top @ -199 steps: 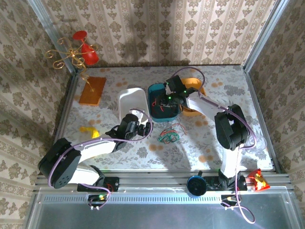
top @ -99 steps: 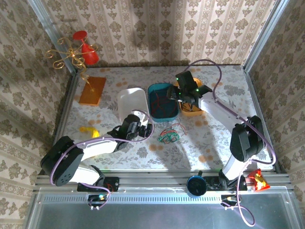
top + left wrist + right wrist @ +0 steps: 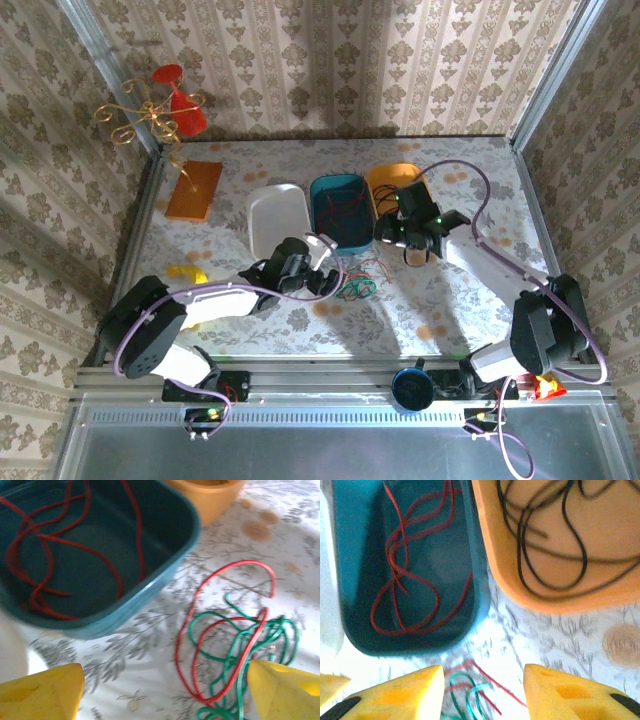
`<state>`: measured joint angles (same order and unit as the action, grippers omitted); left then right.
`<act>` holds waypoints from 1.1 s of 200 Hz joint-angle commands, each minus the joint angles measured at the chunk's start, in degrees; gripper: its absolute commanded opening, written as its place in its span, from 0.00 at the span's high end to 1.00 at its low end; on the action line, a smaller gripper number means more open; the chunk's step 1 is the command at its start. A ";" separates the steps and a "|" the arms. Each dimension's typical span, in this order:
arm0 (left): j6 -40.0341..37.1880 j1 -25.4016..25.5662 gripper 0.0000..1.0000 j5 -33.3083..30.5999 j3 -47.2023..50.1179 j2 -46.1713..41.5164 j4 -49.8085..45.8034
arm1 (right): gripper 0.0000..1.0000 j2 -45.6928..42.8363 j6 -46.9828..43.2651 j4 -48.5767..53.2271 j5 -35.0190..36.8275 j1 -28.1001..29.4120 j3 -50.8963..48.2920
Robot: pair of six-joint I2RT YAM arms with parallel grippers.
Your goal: Untangle the cables
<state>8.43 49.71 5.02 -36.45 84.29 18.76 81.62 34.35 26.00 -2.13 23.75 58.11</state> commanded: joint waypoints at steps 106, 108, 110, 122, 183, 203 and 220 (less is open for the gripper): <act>-7.00 1.13 0.46 13.92 -10.90 12.69 -5.33 | 0.54 -4.19 -2.53 -0.09 -11.66 1.03 -7.98; -6.95 1.10 0.46 13.96 -10.96 12.77 -5.39 | 0.54 -4.19 -2.64 -0.01 -11.80 1.03 -8.07; -7.00 1.16 0.47 14.03 -11.05 12.81 -5.36 | 0.54 -4.19 -2.76 0.01 -11.92 1.08 -8.13; -7.19 1.04 0.53 14.64 -11.34 12.99 -5.42 | 0.54 -4.19 -3.51 0.32 -12.73 1.26 -8.64; -6.77 0.29 0.76 17.52 -12.11 13.66 -5.87 | 0.54 -2.78 -5.96 -0.14 -16.89 2.68 -11.76; -6.88 0.09 0.79 17.75 -12.85 14.22 -6.91 | 0.54 -0.50 -6.18 -1.44 -18.27 3.63 -12.14; -6.85 0.11 0.79 17.43 -12.78 14.58 -6.88 | 0.54 1.21 -6.87 -1.57 -18.74 4.38 -11.88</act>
<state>1.69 50.15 21.17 -47.75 97.91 12.82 80.20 29.47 25.30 -18.17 27.00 46.74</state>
